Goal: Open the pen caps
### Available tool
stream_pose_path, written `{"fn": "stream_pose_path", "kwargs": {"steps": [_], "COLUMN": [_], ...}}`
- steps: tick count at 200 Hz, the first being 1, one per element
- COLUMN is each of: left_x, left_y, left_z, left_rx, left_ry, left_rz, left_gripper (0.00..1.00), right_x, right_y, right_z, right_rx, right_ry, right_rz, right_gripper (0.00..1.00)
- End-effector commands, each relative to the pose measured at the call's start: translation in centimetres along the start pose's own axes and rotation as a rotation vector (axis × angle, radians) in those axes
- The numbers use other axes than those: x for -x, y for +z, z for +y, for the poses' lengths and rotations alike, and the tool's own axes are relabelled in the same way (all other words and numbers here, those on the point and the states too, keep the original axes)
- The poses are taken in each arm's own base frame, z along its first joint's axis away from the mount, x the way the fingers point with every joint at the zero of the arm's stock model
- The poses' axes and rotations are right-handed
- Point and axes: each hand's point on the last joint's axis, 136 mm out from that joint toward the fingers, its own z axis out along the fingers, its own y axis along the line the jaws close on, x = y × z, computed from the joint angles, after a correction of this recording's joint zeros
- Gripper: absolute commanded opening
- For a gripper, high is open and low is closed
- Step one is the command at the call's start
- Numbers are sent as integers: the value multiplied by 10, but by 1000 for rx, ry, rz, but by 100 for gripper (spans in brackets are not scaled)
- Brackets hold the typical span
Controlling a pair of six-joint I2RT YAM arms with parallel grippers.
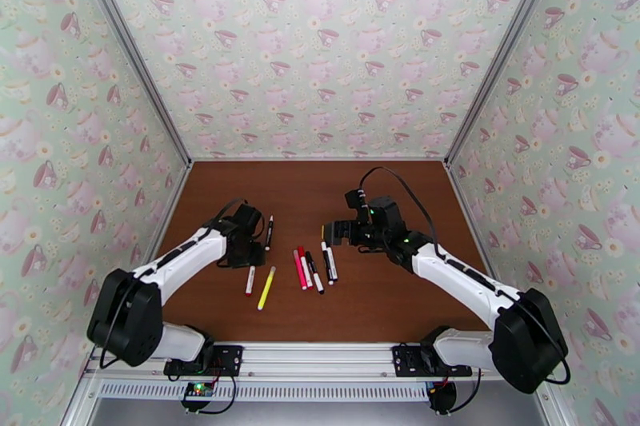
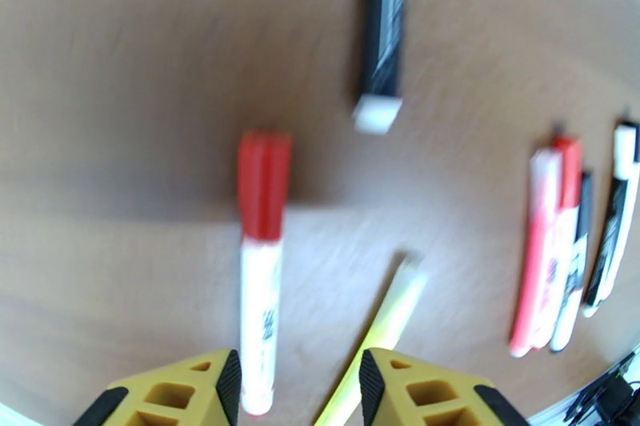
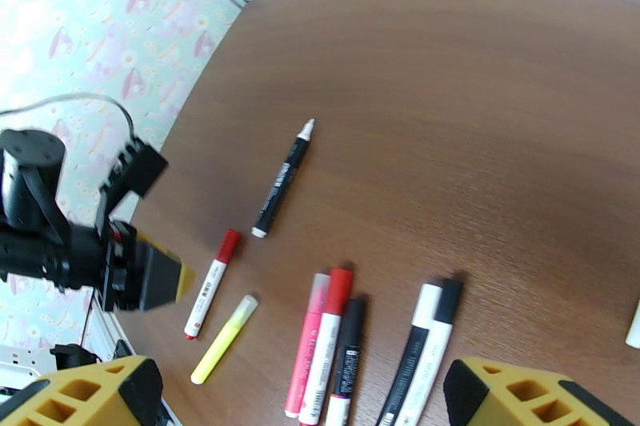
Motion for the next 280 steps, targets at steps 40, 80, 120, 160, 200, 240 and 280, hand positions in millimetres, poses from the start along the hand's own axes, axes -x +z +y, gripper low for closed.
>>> {"fn": "stream_pose_path", "kwargs": {"steps": [40, 80, 120, 160, 200, 240, 280], "left_x": [-17, -16, -13, -16, -15, -14, -10], "left_y": [14, 24, 34, 43, 48, 52, 51], "left_z": [5, 4, 9, 15, 16, 16, 15], "left_rx": [-8, -1, 36, 69, 79, 85, 84], "left_ry": [-49, -43, -42, -44, -39, -41, -49], "left_rz": [57, 66, 66, 76, 83, 84, 75], "left_gripper": [42, 36, 33, 29, 28, 26, 22], "right_x": [-10, -13, -15, -16, -15, -16, -13], "right_y": [6, 4, 2, 3, 5, 8, 7], "right_z": [6, 3, 2, -1, -1, -3, -2], "right_rx": [53, 41, 36, 28, 25, 20, 18], "right_ry": [2, 6, 9, 17, 18, 25, 25], "right_rz": [-2, -8, -11, -6, -2, 4, 4], "right_gripper": [100, 100, 100, 100, 100, 100, 100]}}
